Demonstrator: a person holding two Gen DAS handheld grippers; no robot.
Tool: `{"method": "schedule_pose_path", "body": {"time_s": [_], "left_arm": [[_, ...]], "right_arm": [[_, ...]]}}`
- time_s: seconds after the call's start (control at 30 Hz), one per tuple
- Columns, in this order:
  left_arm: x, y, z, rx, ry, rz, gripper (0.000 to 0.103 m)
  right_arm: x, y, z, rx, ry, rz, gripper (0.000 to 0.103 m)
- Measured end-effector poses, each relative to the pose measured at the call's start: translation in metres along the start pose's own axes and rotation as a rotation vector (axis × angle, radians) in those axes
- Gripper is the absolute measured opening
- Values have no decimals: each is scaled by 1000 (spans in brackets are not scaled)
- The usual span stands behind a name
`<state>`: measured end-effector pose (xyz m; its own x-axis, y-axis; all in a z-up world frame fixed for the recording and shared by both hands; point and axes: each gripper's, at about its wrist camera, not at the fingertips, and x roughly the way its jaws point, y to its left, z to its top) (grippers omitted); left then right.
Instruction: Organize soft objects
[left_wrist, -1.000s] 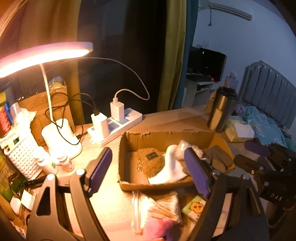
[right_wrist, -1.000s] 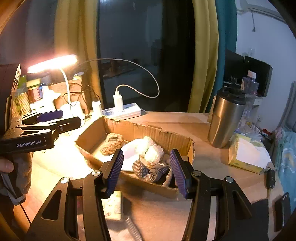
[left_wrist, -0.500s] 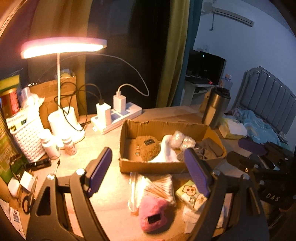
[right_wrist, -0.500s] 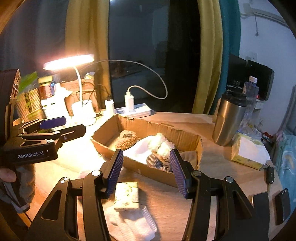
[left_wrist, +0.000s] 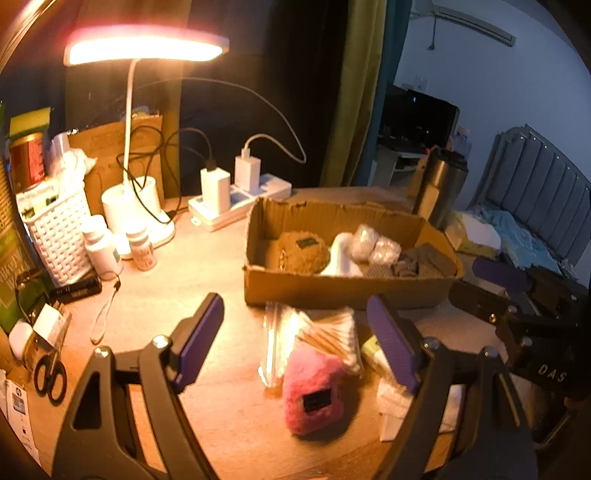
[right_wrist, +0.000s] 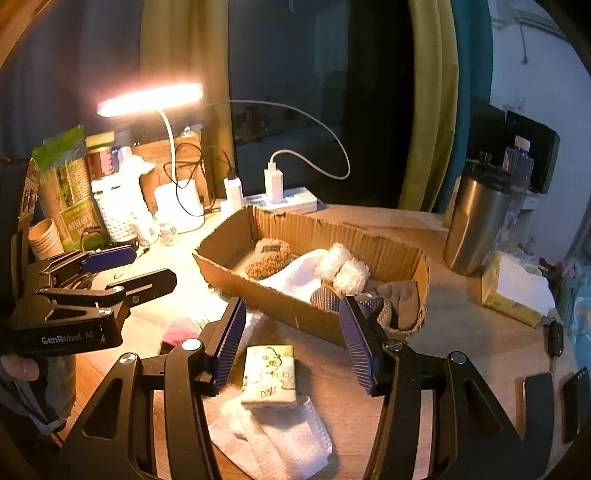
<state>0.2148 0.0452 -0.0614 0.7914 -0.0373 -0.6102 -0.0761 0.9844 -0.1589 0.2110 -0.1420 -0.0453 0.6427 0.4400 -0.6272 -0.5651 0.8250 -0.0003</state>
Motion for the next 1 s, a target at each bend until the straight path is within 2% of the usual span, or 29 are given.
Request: {"method": "schedule_pose_path", "body": {"time_s": [0.4, 1.0], "left_arm": [[26, -4, -27, 15, 92, 18, 81], [44, 0, -45, 37, 162, 22, 80]], "right_arm": [[25, -3, -16, 5, 62, 35, 57], [51, 2, -29, 9, 137, 63, 58]]}}
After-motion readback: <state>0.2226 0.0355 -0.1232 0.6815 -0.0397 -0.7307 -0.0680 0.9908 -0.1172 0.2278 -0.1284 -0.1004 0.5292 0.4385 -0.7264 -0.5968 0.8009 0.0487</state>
